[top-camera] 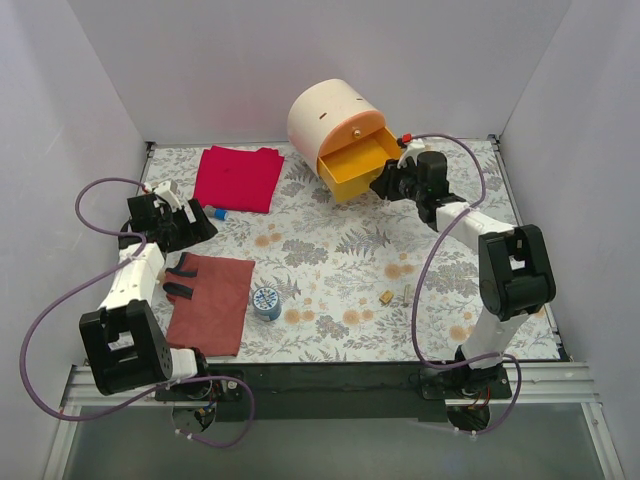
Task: Sort the stationery into containers
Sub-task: Open the drawer in the storage box, then pick up the stationery from the center of the board.
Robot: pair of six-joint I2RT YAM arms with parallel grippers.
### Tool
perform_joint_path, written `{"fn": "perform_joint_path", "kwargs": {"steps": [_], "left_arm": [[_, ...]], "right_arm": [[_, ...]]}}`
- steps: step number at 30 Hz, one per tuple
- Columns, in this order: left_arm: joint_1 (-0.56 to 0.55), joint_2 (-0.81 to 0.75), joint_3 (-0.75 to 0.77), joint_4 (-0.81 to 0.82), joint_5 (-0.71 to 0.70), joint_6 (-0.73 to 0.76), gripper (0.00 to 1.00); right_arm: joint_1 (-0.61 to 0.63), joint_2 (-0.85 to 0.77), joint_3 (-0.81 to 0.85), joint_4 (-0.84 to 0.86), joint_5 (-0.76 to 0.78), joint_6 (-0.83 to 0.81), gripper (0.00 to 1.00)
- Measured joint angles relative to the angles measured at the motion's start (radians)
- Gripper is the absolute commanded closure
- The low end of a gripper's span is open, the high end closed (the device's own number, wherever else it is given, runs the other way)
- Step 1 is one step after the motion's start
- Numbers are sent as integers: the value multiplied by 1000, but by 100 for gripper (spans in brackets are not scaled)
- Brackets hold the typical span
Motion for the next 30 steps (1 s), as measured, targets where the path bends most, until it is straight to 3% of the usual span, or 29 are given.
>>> {"fn": "perform_joint_path", "kwargs": {"steps": [2, 9, 12, 13, 14, 18, 24, 30], "left_arm": [[0, -7, 0, -2, 0, 0, 22], [0, -51, 2, -33, -8, 6, 19], [0, -92, 9, -49, -40, 10, 15], [0, -110, 13, -54, -59, 13, 15], [0, -125, 16, -57, -75, 13, 14], [9, -195, 21, -60, -165, 16, 12], [75, -231, 11, -65, -240, 7, 11], [124, -245, -28, -71, -288, 10, 11]], "right_arm": [[0, -17, -22, -1, -1, -15, 44], [-1, -165, -101, -114, -11, -138, 35], [-2, -248, -109, -209, -137, -229, 27], [2, -272, -103, -258, -213, -289, 19], [11, -283, -93, -296, -261, -330, 16], [175, -265, 24, -509, -388, -575, 2], [436, -229, 93, -652, -415, -850, 2], [643, -91, 209, -757, -349, -1057, 2]]}}
